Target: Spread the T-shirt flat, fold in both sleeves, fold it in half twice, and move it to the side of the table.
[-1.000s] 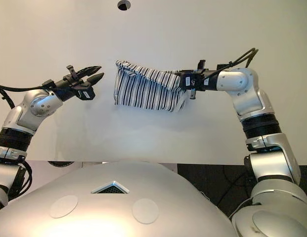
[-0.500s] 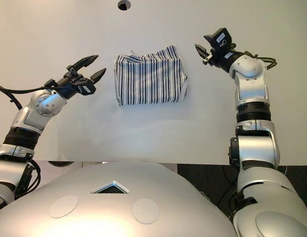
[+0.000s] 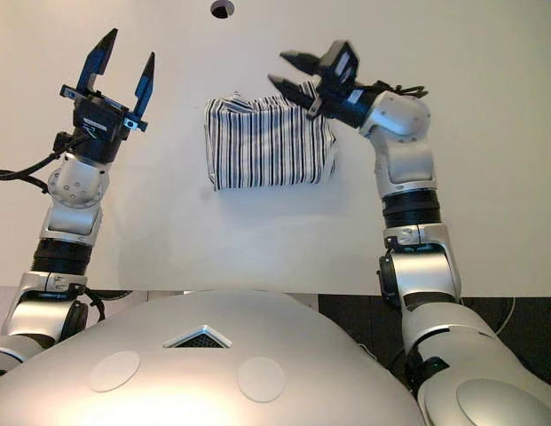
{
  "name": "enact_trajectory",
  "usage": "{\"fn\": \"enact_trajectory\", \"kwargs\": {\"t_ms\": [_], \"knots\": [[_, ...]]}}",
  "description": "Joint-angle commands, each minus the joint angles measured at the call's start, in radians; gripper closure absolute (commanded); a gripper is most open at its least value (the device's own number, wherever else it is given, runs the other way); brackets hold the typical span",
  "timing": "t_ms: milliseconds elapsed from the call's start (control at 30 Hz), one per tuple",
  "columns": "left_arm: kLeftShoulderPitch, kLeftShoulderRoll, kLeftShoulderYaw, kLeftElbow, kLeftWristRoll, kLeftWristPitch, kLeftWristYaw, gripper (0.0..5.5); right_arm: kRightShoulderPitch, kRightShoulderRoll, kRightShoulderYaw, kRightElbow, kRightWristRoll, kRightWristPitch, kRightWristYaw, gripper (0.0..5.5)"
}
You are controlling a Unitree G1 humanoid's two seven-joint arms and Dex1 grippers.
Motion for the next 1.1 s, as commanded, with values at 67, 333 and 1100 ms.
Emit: {"fn": "enact_trajectory", "kwargs": {"t_ms": [67,333,1100], "knots": [[-0.005,-0.007,0.026,-0.025,-0.014,0.027,-0.024,3.16,-0.135,-0.04,0.106,0.235,-0.177,-0.089,0.032,3.65],[-0.026,-0.025,0.053,-0.023,0.028,0.047,-0.017,3.16,-0.206,-0.082,0.214,0.484,-0.338,-0.183,0.077,3.65],[-0.021,-0.055,0.125,-0.008,0.163,0.114,0.087,3.16,-0.358,-0.404,0.009,0.832,-0.402,-0.179,-0.438,3.65]]}}
